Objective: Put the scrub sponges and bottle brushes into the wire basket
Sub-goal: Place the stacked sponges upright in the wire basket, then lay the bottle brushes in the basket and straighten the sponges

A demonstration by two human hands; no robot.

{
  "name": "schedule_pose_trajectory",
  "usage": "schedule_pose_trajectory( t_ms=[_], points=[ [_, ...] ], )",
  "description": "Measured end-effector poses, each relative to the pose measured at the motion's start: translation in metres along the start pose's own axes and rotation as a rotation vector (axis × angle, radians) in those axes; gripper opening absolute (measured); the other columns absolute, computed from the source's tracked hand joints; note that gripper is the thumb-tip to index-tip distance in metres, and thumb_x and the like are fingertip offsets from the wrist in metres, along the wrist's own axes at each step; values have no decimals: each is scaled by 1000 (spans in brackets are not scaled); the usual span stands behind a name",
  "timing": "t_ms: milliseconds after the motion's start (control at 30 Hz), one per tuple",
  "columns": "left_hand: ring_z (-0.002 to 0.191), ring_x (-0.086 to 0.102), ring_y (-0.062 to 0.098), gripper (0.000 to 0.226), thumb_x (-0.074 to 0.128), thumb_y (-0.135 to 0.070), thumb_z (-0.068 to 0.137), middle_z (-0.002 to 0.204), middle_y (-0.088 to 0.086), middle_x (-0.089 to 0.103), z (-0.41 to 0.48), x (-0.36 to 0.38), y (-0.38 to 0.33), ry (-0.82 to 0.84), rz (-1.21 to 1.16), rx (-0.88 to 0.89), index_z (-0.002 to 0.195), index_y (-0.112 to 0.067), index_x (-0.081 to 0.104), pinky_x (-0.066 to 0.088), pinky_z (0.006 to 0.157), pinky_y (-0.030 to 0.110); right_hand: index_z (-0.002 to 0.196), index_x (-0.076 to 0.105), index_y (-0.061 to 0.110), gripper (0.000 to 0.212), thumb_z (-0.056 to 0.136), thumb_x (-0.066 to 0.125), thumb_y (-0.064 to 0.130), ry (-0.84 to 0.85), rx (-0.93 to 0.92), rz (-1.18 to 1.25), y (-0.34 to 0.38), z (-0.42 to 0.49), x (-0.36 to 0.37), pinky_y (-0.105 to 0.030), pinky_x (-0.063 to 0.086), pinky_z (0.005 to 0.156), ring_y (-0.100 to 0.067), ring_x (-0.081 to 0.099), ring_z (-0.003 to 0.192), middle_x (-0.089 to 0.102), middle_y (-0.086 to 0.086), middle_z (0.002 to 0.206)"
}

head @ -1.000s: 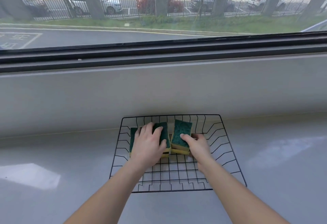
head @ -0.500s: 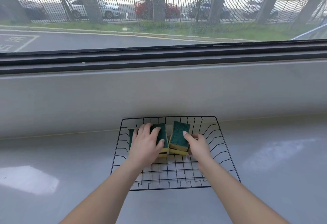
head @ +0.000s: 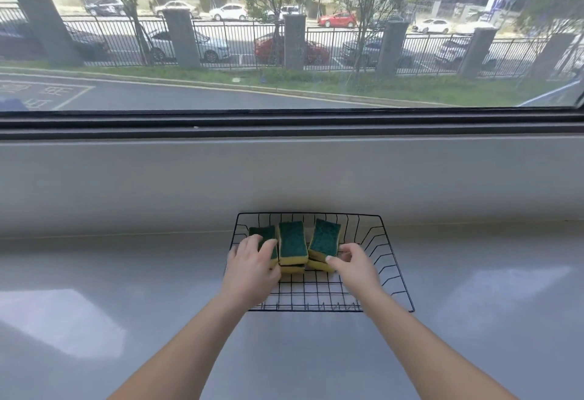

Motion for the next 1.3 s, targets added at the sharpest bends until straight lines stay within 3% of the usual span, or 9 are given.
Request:
schedule_pose_trajectory(
  t_ms=[67,233,633,933,1067,1200,1300],
  points=[
    [134,34,24,55,48,-38,91,141,2,41,-20,-4,5,20,0,-15,143,-28,38,27,113,42,138,52,20,53,91,67,40,27,-45,-67,9,-17,4,-35,46,93,-22,57,118,59,-2,133],
    [129,37,22,53,46,-41,90,134,-3,43,-73,-21,23,13,-22,-42,142,-32,36,31,108,39,139,50,22,57,89,67,45,93,-143,-166,30,-62,21,-35,49,89,-18,55,110,56,0,130],
    [137,32,22,57,44,-46,94,149,1,35,-192,-56,102,-57,-34,-247,147,-31,30,23,114,38,138,53,22,54,90,64,42,241,-396,-339,84,-154,119,-34,48,95,-18,54,117,56,0,130],
    [128,41,21,56,46,-46,94,142,-2,39,-292,-74,184,-108,-100,-466,145,-30,34,36,104,36,136,54,25,54,88,64,48,404,-564,-428,114,-225,216,-34,49,95,-15,56,117,57,2,130],
    [122,46,21,50,49,-43,93,132,-1,45,-346,-79,221,-143,-121,-583,140,-26,42,41,99,36,132,56,25,50,88,64,47,515,-619,-447,123,-262,263,-30,45,86,-10,55,103,59,3,125],
    [109,55,22,31,49,-40,93,113,0,55,-399,-74,255,-138,-132,-765,118,-24,57,46,86,35,127,61,26,44,88,63,46,615,-645,-463,125,-300,307,-27,45,82,-11,59,97,63,6,113],
    [106,58,20,28,47,-40,92,112,-2,57,-434,-60,276,-118,-132,-871,114,-26,59,46,82,33,123,63,25,39,89,62,43,698,-641,-485,116,-328,339,-26,45,79,-12,60,93,64,10,100]
  ],
)
Point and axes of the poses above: each hand's wrist, its own z-axis towards the middle knuckle, its own x-axis out of the palm, y = z × x, the point moved 9 cm from there along z, towards the middle knuckle
